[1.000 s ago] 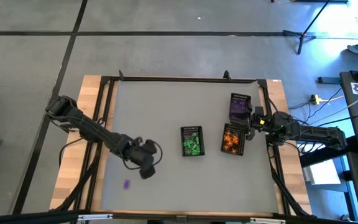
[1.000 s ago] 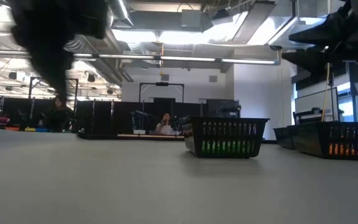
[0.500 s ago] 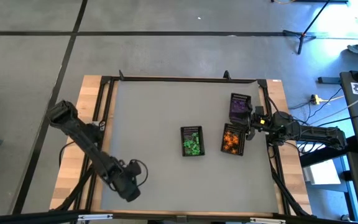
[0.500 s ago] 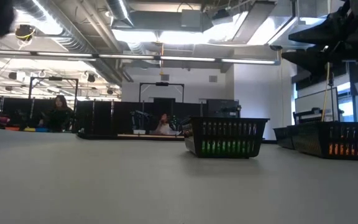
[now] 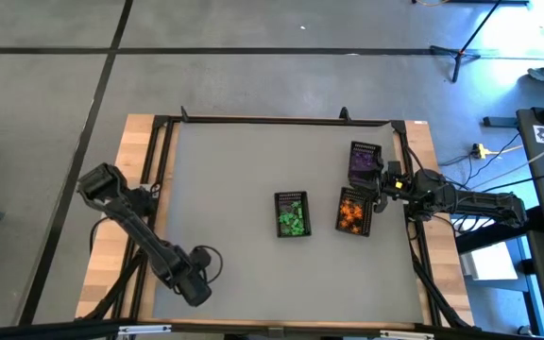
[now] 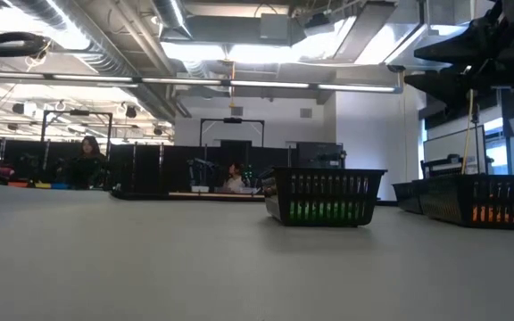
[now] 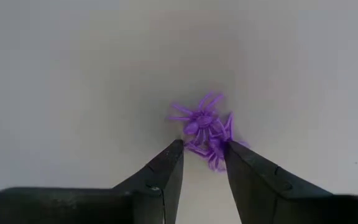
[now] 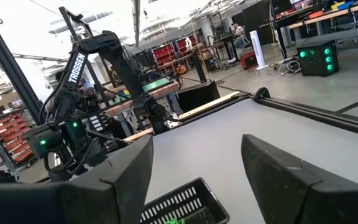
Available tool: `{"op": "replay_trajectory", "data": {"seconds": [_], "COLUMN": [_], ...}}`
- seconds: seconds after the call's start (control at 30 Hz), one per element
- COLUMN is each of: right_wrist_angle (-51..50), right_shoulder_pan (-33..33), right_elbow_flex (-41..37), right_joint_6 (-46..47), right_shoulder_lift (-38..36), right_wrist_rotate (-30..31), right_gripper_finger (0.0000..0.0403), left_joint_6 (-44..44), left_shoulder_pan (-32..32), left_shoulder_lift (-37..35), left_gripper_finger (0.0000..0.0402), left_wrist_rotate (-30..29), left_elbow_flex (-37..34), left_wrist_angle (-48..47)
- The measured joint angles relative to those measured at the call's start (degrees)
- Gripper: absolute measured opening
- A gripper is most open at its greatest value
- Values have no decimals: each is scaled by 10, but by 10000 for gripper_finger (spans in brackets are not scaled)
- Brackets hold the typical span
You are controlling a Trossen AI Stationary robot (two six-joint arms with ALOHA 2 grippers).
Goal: Sort Halloween decoration
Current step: Put the bottom purple spider toy into the top bin
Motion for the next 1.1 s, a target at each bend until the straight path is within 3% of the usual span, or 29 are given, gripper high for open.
{"op": "replay_trajectory", "data": {"seconds": [0.23, 0.67, 0.87, 1.1], "right_wrist_angle": [-1, -8, -10, -9], "right_shoulder_pan": [0, 0, 0, 0], "right_elbow_flex": [0, 0, 0, 0], "right_joint_6": [0, 0, 0, 0], "right_shoulder_lift": [0, 0, 1, 11], "right_wrist_rotate": [0, 7, 16, 22], "right_gripper_finger": [241, 241, 241, 241], "left_joint_6": [75, 259, 331, 429], "left_shoulder_pan": [33, 124, 164, 190], "left_shoulder_lift": [2, 3, 6, 5], "left_gripper_finger": [103, 7, 0, 0], "left_wrist_rotate": [-22, -121, -153, -220], "left_elbow_flex": [0, 0, 20, 97], "left_wrist_angle": [-3, -19, -21, -44]}}
